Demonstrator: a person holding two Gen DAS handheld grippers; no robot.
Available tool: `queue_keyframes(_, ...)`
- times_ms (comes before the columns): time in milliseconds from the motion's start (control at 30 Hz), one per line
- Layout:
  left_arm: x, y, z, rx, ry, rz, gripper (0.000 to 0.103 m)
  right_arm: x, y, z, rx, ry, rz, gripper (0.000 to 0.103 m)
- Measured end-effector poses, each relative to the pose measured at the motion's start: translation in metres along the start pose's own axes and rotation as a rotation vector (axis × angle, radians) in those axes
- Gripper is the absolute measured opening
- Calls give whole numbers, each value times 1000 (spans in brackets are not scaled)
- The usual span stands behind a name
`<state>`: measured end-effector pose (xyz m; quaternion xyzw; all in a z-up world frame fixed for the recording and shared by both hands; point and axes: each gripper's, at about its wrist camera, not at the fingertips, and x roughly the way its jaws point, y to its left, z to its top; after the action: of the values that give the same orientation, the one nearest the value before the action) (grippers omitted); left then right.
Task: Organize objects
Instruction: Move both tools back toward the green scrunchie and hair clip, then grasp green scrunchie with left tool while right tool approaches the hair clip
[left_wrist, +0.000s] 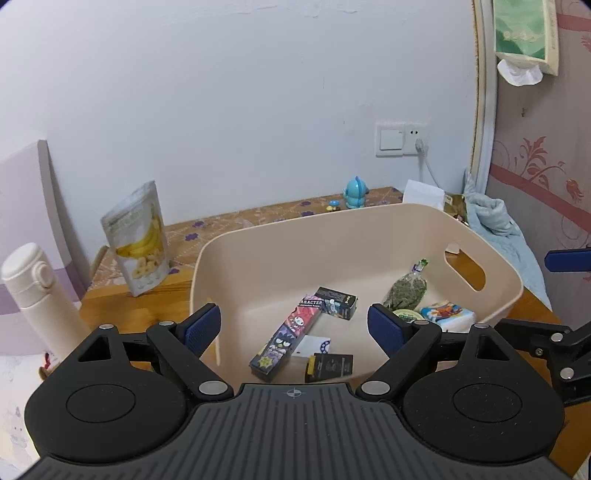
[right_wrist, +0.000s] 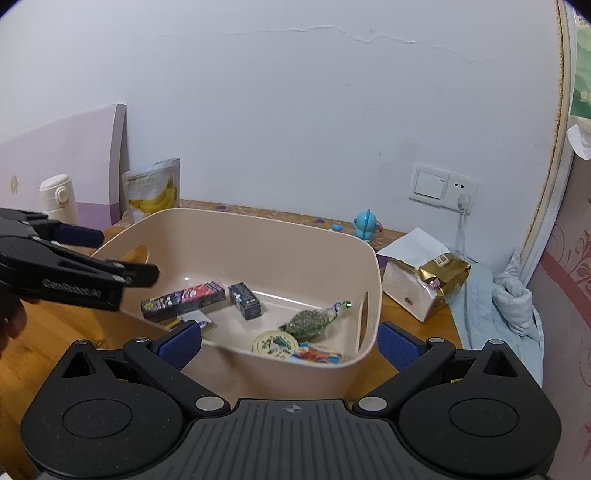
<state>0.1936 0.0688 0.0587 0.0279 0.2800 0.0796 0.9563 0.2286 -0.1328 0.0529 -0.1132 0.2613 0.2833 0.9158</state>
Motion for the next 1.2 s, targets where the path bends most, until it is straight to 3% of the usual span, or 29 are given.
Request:
queue_keyframes(167,-18,-1,-11,-16,11,19,89,-9,0,-11,15,19,3,103)
queue_keyframes(433,-24,-13,-36,9,75,-16,89,-6,2,-37,21,96,16,103)
queue_keyframes(633,-14,-19,-57,1,140,-36,89,-1,13,-57,-23,145,13,103)
queue_keyframes(1033,23,-24,-88,-44,273,-83,88,21,11,-84,6,247,0,103)
queue_keyframes(1100,29,-26,-91,-42,293,-79,86,25,9,-87,14,260,-2,103)
queue_keyframes(1200,37,-27,-95,-52,317,-82,70,32,9,-90,27,277,-5,103)
